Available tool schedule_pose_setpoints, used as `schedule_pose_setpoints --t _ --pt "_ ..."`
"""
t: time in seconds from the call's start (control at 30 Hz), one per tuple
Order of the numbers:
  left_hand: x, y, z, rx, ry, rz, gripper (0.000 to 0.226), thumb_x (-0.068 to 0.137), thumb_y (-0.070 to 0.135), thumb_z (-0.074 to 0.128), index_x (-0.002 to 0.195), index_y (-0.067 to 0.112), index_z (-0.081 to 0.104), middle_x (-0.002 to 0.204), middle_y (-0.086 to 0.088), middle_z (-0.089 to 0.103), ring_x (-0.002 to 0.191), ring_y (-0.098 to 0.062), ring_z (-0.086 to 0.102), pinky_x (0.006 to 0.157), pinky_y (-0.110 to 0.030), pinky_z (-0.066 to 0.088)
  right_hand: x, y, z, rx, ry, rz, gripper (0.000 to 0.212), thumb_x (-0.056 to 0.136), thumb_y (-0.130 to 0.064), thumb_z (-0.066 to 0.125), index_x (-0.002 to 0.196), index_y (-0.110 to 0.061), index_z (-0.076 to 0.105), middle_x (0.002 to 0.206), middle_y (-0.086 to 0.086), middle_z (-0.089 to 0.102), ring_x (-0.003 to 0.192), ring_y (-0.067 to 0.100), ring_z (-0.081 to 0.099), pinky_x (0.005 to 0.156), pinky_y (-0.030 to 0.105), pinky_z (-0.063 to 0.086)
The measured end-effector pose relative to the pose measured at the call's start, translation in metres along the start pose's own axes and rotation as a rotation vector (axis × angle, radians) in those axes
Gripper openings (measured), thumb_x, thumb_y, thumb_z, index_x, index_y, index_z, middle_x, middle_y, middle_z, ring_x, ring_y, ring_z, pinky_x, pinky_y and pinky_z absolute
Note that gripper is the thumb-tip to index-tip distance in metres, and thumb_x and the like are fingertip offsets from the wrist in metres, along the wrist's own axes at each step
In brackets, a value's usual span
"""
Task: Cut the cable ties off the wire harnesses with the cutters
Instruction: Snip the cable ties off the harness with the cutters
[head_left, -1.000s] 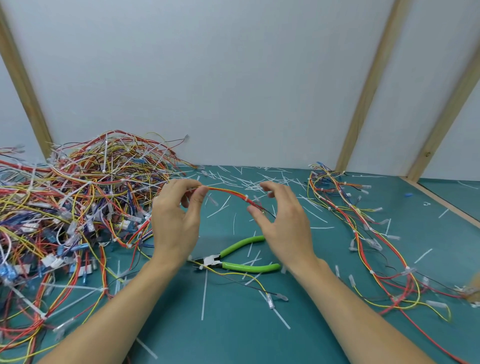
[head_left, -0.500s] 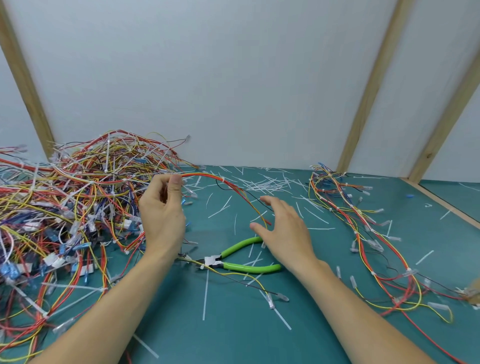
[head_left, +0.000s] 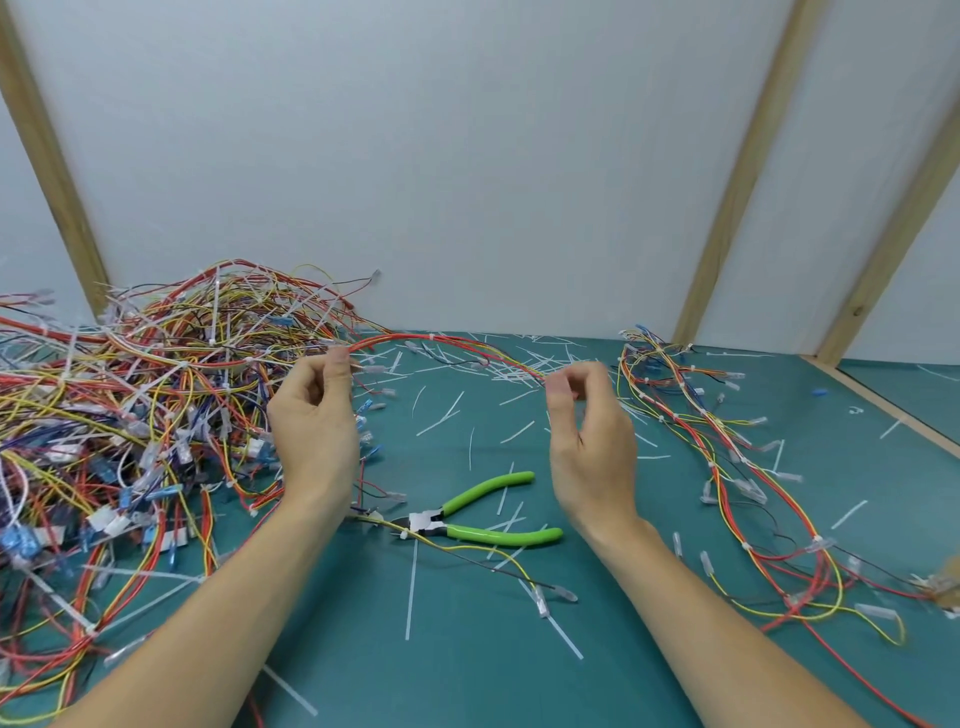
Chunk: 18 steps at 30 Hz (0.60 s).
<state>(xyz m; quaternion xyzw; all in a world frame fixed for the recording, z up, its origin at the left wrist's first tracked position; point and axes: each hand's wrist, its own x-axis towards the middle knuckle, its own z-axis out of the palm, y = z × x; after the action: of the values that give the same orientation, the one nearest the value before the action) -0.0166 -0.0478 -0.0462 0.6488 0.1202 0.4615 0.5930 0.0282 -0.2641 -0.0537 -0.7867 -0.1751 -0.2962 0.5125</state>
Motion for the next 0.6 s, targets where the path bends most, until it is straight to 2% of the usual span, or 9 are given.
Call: schedule_pose_setpoints --t 0.03,0.07,0.13,0.23,0.33,0.4,0.47,0.53,0.6 --pt "-0.002 0.000 0.000 0.059 -0.054 0.066 0.028 0.103 0.034 0.055 0.079 0.023 0.061 0.065 0.003 0.046 0.060 -0.010 0.036 0.054 -0.027 0.029 0.003 -0.001 -0.003 -0.030 0.070 -0.041 0.032 0.101 -0.049 0.050 0.111 -0.020 0.059 0.106 -0.009 0.064 0.101 0.010 0.059 0.088 0.035 0.048" --pt "-0.006 0.002 0.002 0.130 -0.127 0.149 0.022 0.104 0.028 0.054 0.085 0.024 0.064 0.065 0.007 0.049 0.060 -0.008 0.040 0.055 -0.023 0.032 0.006 -0.003 -0.006 -0.064 0.118 -0.123 0.037 0.099 -0.042 0.057 0.124 -0.014 0.057 0.120 -0.005 0.061 0.114 0.013 0.056 0.100 0.031 0.045" --pt "-0.019 0.006 0.008 0.242 -0.311 0.334 0.017 0.104 0.015 0.053 0.099 0.018 0.069 0.076 0.011 0.058 0.069 -0.005 0.052 0.064 -0.017 0.039 0.007 -0.010 -0.006 -0.113 0.110 -0.349 0.046 0.096 -0.033 0.064 0.133 -0.008 0.054 0.129 0.001 0.058 0.122 0.018 0.053 0.110 0.029 0.039" --pt "-0.040 0.007 0.017 0.269 -0.560 0.503 0.028 0.098 0.000 0.050 0.116 0.012 0.067 0.094 0.012 0.065 0.088 -0.002 0.061 0.079 -0.014 0.044 -0.007 -0.024 0.006 -0.161 -0.155 -0.488 0.052 0.093 -0.034 0.063 0.140 -0.014 0.053 0.130 -0.003 0.062 0.116 0.020 0.059 0.107 0.036 0.044" --pt "-0.043 0.009 0.018 0.230 -0.610 0.457 0.036 0.098 -0.002 0.045 0.126 0.016 0.060 0.091 0.018 0.065 0.087 -0.006 0.066 0.078 -0.017 0.047 -0.016 -0.026 0.013 -0.234 -0.365 -0.316 0.052 0.097 -0.049 0.053 0.145 -0.032 0.044 0.123 -0.016 0.065 0.096 0.006 0.066 0.083 0.033 0.051" --pt "-0.042 0.011 0.017 0.219 -0.577 0.458 0.031 0.102 0.002 0.043 0.127 0.016 0.055 0.090 0.010 0.066 0.084 -0.011 0.066 0.076 -0.017 0.050 -0.012 -0.022 0.010 -0.292 -0.357 -0.275 0.039 0.097 -0.057 0.052 0.131 -0.038 0.055 0.096 -0.017 0.068 0.086 0.007 0.065 0.068 0.030 0.043" --pt "-0.042 0.014 0.017 0.248 -0.521 0.501 0.031 0.100 0.002 0.046 0.127 0.016 0.055 0.096 0.006 0.067 0.089 -0.010 0.065 0.078 -0.016 0.050 -0.006 -0.017 0.007 -0.330 -0.297 -0.289 0.028 0.096 -0.056 0.055 0.103 -0.033 0.071 0.079 -0.012 0.064 0.076 0.011 0.062 0.063 0.030 0.039" --pt "-0.042 0.017 0.015 0.313 -0.439 0.589 0.031 0.097 0.005 0.050 0.126 0.015 0.057 0.102 0.006 0.067 0.095 -0.013 0.065 0.083 -0.026 0.052 0.000 -0.011 0.005 -0.263 -0.222 -0.229 0.035 0.098 -0.051 0.055 0.079 -0.027 0.071 0.069 -0.010 0.059 0.065 0.010 0.054 0.059 0.033 0.038" --pt "-0.040 0.017 0.012 0.423 -0.338 0.706 0.030 0.094 0.007 0.054 0.123 0.013 0.059 0.107 0.004 0.067 0.101 -0.018 0.063 0.091 -0.034 0.048 0.005 -0.005 0.004 -0.077 -0.115 -0.096 0.039 0.101 -0.045 0.053 0.071 -0.022 0.063 0.060 -0.013 0.051 0.057 0.009 0.045 0.056 0.031 0.031"
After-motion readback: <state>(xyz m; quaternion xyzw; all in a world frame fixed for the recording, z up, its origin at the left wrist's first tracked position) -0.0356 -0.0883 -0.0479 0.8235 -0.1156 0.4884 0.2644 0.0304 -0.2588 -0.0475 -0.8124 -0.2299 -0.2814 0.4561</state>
